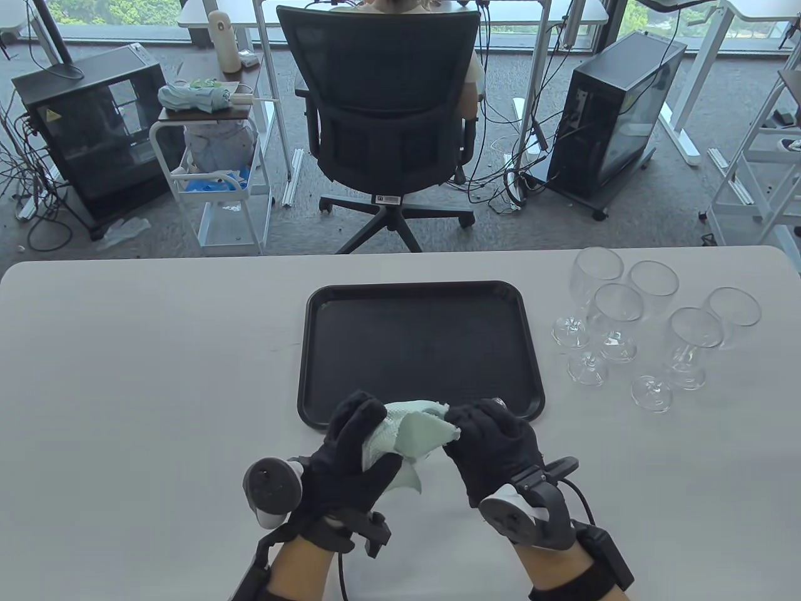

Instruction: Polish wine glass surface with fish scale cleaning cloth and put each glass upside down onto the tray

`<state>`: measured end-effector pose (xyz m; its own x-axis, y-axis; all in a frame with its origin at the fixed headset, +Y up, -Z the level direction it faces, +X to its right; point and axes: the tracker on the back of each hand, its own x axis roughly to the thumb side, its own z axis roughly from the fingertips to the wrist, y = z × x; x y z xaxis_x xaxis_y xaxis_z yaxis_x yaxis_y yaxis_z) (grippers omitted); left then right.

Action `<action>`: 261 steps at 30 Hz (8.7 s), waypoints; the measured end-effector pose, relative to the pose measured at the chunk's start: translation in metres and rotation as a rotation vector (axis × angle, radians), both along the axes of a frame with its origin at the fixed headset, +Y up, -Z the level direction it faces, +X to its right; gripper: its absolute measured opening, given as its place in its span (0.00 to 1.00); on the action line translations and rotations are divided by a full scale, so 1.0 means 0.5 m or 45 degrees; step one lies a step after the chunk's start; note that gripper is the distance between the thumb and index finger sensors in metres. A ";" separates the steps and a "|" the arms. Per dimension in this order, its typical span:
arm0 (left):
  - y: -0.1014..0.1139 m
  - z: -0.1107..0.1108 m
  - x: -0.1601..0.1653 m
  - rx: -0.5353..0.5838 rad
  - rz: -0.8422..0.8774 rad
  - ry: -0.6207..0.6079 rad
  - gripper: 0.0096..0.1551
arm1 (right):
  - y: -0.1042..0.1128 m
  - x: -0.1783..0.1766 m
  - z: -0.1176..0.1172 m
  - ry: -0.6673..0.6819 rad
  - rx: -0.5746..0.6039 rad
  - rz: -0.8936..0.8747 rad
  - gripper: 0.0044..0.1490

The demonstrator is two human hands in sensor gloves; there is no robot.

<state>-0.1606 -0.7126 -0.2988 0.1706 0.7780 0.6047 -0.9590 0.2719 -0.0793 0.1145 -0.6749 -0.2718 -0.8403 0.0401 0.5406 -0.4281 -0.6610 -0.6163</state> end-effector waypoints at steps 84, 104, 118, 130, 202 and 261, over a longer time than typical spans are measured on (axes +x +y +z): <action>-0.001 -0.002 -0.031 -0.147 0.234 0.004 0.36 | -0.061 0.069 -0.057 0.508 -0.401 -0.445 0.63; -0.006 -0.002 -0.010 -0.215 0.245 -0.020 0.36 | -0.050 0.093 -0.055 0.512 -0.306 -0.494 0.58; -0.021 -0.008 -0.015 -0.291 0.275 -0.067 0.36 | -0.053 0.088 -0.056 0.485 -0.295 -0.402 0.61; -0.017 -0.005 -0.027 -0.214 0.258 -0.041 0.36 | -0.049 0.078 -0.052 0.511 -0.368 -0.404 0.62; -0.026 -0.034 -0.089 -0.266 0.516 0.028 0.30 | 0.064 0.020 -0.476 -0.755 -0.872 0.123 0.55; -0.034 -0.039 -0.102 -0.254 0.563 0.025 0.30 | -0.162 0.560 -0.155 -0.802 -0.912 -1.449 0.26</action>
<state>-0.2115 -0.7294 -0.3181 -0.1926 0.8790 0.4361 -0.9811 -0.1805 -0.0695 0.3945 -0.7557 -0.3492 -0.2588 0.9149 -0.3097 -0.7042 -0.3981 -0.5879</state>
